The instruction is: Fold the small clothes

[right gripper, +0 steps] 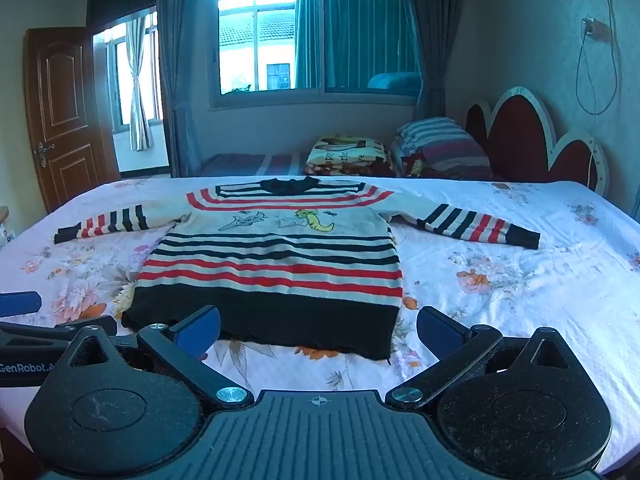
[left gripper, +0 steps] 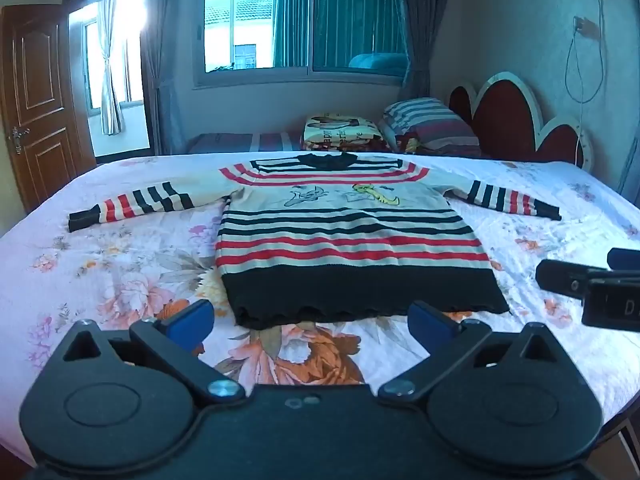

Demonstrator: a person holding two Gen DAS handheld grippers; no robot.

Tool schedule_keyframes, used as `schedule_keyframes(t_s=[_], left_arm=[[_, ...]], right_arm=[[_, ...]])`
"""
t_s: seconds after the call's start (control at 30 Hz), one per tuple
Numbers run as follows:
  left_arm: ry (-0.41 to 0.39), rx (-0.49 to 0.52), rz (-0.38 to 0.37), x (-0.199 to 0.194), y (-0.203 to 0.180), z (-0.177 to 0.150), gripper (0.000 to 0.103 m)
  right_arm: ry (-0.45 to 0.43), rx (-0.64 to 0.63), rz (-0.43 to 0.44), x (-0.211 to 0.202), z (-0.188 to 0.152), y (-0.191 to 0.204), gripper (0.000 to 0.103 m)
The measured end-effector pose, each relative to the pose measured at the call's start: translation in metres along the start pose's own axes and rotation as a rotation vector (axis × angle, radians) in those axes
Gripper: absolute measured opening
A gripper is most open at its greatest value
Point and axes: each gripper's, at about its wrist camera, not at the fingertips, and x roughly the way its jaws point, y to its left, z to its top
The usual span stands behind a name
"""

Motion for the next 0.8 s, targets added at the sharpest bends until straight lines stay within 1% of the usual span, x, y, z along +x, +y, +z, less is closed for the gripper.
schedule_keyframes(t_s=[0.03, 0.07, 0.1, 0.3, 0.33, 0.4, 0.8], left_arm=[[0.005, -0.002, 0.003, 0.0012, 0.0022, -0.0002, 0.102], [-0.006, 0.028, 0.025, -0.0012, -0.0044, 0.0001, 0.102], [-0.001, 0.028, 0.027, -0.0011, -0.0041, -0.0001, 0.102], [0.008, 0.026, 0.030, -0.0052, -0.0036, -0.0023, 0.102], [0.015, 0.035, 0.022, 0.0035, -0.0046, -0.0033, 0.102], [0.019, 0.038, 0.020, 0.0042, -0.0050, -0.0040, 0.102], [0.018, 0.039, 0.016, 0.0042, -0.0040, -0.0049, 0.102]], right_arm=[[-0.001, 0.001, -0.001, 0.0000, -0.0002, -0.0001, 0.103], [0.002, -0.002, 0.000, 0.0001, -0.0001, 0.0000, 0.103], [0.003, -0.003, 0.000, 0.0001, -0.0002, 0.0000, 0.103], [0.002, -0.002, -0.004, 0.0006, -0.0002, -0.0007, 0.103], [0.002, -0.002, -0.006, 0.0016, 0.0004, 0.0016, 0.103], [0.001, 0.000, -0.008, -0.0009, -0.0003, 0.0000, 0.103], [-0.008, 0.006, -0.012, -0.0028, 0.0001, 0.0002, 0.103]])
